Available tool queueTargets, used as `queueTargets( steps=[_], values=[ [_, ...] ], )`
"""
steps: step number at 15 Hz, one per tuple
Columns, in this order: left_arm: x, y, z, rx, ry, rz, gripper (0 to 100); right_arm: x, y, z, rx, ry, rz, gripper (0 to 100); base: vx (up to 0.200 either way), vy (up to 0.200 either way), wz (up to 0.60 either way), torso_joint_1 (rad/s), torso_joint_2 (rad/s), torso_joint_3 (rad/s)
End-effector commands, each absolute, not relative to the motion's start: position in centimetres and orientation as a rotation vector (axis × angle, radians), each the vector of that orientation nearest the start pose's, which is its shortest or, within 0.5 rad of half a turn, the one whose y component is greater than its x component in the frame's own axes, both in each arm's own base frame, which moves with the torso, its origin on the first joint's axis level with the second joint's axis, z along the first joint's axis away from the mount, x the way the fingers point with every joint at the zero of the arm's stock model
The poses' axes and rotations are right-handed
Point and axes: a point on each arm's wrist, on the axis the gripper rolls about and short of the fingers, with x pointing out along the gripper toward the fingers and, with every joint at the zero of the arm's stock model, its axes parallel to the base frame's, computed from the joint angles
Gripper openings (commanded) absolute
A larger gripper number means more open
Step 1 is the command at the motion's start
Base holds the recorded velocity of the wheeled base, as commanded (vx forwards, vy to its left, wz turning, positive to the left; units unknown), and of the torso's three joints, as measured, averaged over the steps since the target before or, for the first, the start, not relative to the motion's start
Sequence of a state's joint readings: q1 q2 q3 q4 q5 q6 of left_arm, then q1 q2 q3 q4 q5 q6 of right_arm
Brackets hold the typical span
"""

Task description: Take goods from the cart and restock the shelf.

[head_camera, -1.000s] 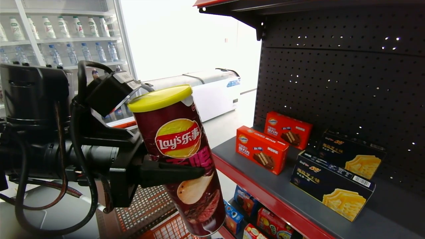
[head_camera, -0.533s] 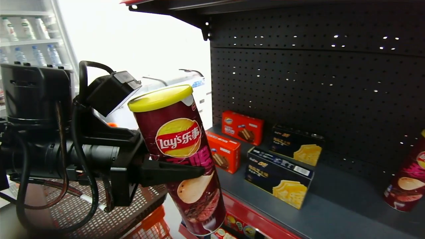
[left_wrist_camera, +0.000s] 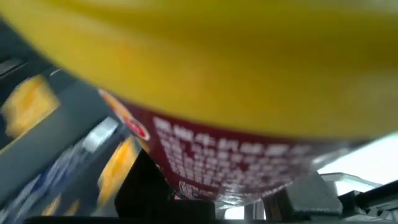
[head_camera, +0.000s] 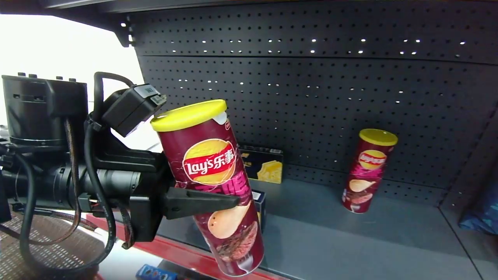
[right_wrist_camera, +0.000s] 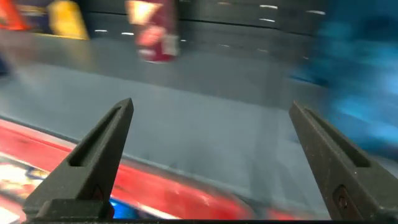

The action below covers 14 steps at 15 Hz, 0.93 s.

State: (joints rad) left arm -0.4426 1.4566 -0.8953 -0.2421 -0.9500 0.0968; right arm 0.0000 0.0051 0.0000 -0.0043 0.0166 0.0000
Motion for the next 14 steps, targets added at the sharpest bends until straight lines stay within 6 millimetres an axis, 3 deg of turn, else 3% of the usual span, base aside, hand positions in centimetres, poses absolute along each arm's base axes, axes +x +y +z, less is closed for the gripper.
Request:
queueTargets(
  steps=[1,5,14],
  values=[
    [21.17,-12.04,23.94,-0.007,0.27,-1.393,0,-2.23,0.04,7.61,0.0,0.002,0.017,100,0.0,0.0,-0.6,-0.002,0.01,0.007],
    [21.17,-12.03,23.89,-0.008,0.271,-1.391,0,-2.23,0.04,7.61,0.0,0.002,0.017,100,0.0,0.0,-0.6,0.004,0.0,0.004],
    [21.13,-11.98,23.81,-0.004,0.277,-1.365,0,-2.23,0.04,7.61,0.0,0.002,0.018,100,0.0,0.0,0.0,0.0,0.0,0.0]
  ],
)
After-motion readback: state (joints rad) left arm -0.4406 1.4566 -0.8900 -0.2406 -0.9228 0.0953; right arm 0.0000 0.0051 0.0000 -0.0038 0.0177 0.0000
